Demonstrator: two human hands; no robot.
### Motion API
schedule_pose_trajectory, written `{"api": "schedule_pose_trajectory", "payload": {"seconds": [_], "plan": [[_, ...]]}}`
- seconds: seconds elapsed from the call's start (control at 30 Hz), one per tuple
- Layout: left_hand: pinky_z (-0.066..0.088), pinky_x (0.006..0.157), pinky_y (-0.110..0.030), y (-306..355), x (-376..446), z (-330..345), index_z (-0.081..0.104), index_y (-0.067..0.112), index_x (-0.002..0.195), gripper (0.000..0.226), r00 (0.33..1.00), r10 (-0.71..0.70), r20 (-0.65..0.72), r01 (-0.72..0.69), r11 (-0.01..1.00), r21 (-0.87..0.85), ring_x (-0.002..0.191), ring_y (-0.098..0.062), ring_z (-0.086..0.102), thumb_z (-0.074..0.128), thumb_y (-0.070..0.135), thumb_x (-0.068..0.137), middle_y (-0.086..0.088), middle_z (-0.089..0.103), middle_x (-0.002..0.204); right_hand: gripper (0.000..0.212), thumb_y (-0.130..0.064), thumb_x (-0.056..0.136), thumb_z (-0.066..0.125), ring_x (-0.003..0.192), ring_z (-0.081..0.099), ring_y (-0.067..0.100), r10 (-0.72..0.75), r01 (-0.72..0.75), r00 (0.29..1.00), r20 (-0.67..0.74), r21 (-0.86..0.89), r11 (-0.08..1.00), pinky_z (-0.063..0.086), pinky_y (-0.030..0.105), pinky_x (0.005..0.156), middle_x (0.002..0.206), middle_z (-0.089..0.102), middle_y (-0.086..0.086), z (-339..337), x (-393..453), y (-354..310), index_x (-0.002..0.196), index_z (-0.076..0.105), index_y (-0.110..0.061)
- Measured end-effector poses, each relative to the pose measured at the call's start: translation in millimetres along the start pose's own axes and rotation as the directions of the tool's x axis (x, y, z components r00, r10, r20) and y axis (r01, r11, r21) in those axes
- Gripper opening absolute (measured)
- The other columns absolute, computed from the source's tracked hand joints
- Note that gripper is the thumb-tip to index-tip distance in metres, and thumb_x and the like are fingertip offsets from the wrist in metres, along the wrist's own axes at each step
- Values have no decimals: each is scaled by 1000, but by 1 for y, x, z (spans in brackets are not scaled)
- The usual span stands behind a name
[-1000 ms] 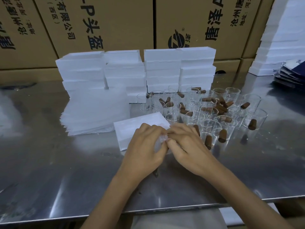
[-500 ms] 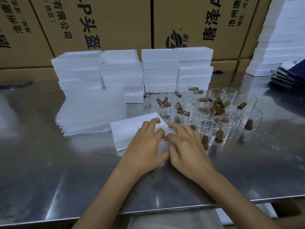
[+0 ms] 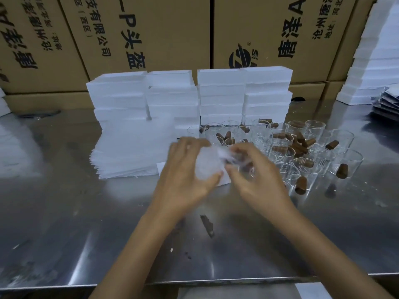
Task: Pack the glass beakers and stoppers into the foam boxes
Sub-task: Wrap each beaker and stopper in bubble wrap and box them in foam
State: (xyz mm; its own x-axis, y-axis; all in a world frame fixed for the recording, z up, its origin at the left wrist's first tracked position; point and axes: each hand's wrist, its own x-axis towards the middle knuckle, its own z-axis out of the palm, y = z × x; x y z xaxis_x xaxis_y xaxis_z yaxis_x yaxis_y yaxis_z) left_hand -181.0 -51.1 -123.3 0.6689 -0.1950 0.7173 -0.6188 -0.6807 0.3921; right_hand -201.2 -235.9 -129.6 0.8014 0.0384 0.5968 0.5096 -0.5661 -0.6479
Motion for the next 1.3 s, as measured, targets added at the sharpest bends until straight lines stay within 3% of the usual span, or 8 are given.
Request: {"api": "schedule_pose_trajectory", "payload": {"seconds": [0.13, 0.3, 0.57, 0.7, 0.9, 1.13, 1.2, 1.3], "plan": [[27, 94, -11, -32, 17, -13, 55, 32, 135, 61, 976, -217, 30, 213, 972, 103, 120, -6, 33, 73, 51, 80, 12, 39, 120, 33, -28, 95, 61, 108, 58, 6, 100, -99, 994, 38, -22, 995, 50, 30, 90, 117, 62, -13, 13, 40, 1, 128, 54, -27], [30, 98, -20, -60, -3, 4, 53, 20, 142, 64, 937, -320, 142, 299, 943, 149, 124, -16, 35, 62, 54, 89, -4, 44, 126, 34, -25, 99, 51, 124, 50, 13, 199, -158, 954, 224, -189, 969, 43, 33, 101, 131, 60, -3, 42, 33, 26, 133, 55, -23], [37, 102, -33, -64, -11, 0, 45, 19, 147, 62, 957, -208, 203, 114, 911, 396, 121, -22, 33, 42, 56, 97, -7, 39, 130, 24, -27, 94, 53, 114, 38, 4, 122, -72, 984, 129, -342, 937, 40, 29, 73, 102, 62, -13, 52, 23, 29, 114, 64, -20], [40, 98, -34, -54, -4, -15, 50, 22, 142, 72, 962, -140, 233, 39, 919, 391, 117, -21, 38, 24, 67, 93, -4, 38, 129, 20, -24, 91, 58, 102, 47, 10, 118, -86, 989, 91, -305, 949, 40, 30, 75, 100, 64, -10, 49, 43, 27, 110, 63, -23], [40, 98, -36, -86, 105, -29, 50, 8, 141, 46, 994, -107, -31, 112, 949, 296, 123, -25, 37, 51, 28, 99, -12, 42, 129, 39, -23, 93, 55, 117, 50, 21, 162, -141, 980, 118, -170, 975, 41, 34, 86, 120, 58, -1, 50, 145, 29, 132, 50, -25], [36, 110, -41, -141, 210, -5, 35, 1, 145, 56, 867, -392, 307, 205, 843, 497, 143, -29, 25, 54, 16, 95, -15, 30, 152, 76, -11, 91, 50, 129, 45, 33, 233, -175, 929, 288, -214, 961, 43, 39, 102, 145, 46, 12, 82, 244, 36, 157, 17, -31], [42, 105, -44, -151, 213, 0, 41, 2, 138, 52, 865, -384, 322, 181, 839, 514, 133, -31, 37, 59, 12, 90, -15, 41, 141, 79, -8, 90, 51, 137, 37, 33, 249, -177, 910, 331, -231, 957, 40, 39, 107, 153, 37, 10, 91, 255, 42, 157, 16, -32], [49, 92, -48, -160, 212, 4, 44, 7, 127, 45, 903, -321, 285, 135, 843, 521, 116, -31, 46, 63, 8, 86, -14, 50, 126, 70, -10, 91, 52, 123, 48, 29, 251, -198, 916, 312, -193, 961, 43, 38, 102, 144, 46, 11, 100, 260, 52, 153, 27, -29]]}}
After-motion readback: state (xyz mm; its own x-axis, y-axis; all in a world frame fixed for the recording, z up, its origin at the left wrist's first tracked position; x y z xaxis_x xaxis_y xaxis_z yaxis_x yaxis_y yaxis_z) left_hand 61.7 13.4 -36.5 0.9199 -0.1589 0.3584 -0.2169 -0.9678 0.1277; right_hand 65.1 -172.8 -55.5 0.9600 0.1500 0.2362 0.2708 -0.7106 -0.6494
